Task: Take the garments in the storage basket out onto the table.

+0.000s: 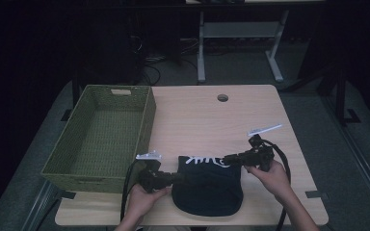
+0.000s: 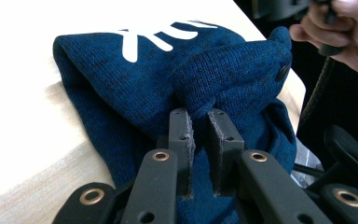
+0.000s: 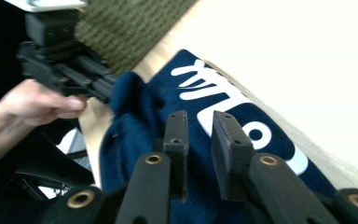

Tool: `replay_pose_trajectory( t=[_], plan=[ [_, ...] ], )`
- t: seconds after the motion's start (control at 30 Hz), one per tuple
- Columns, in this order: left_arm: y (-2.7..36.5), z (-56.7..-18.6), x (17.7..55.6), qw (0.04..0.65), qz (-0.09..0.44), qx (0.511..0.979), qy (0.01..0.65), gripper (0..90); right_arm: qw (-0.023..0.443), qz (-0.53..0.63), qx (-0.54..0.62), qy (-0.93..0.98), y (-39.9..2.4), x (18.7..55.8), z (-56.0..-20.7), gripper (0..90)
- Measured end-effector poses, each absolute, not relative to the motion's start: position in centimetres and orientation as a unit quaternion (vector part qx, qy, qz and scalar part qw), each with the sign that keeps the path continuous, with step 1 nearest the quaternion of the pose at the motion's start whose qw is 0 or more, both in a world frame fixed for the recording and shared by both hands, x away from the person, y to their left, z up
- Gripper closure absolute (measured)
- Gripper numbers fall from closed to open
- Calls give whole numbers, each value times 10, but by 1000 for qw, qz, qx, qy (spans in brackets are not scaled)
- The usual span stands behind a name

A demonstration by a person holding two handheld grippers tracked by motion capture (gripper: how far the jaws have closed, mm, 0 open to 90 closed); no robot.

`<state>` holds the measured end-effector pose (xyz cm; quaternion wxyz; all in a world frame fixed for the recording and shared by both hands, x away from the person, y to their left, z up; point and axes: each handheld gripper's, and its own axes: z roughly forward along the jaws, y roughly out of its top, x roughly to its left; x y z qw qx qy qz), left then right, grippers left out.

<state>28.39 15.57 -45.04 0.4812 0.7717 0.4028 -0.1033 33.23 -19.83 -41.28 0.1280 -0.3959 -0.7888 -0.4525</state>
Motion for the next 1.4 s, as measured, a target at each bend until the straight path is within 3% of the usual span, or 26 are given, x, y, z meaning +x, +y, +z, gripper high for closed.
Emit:
replay_pose_trajectory(
  t=[0.17,0.47,0.87,1.2,1.4],
  plan=[
    [159,-449,282,488,-113,766,403,802,156,-421,-398,-800,-183,343,-427,790],
    [165,-430,276,515,-130,748,397,689,174,-400,-360,-825,-171,325,-433,791],
    [157,-422,284,510,-126,750,403,689,192,-383,-337,-839,-167,302,-445,817],
    [129,-434,282,471,-151,779,385,701,192,-385,-316,-846,-166,287,-447,896],
    [129,-441,279,456,-160,786,386,701,192,-386,-306,-849,-165,282,-445,895]
  ],
)
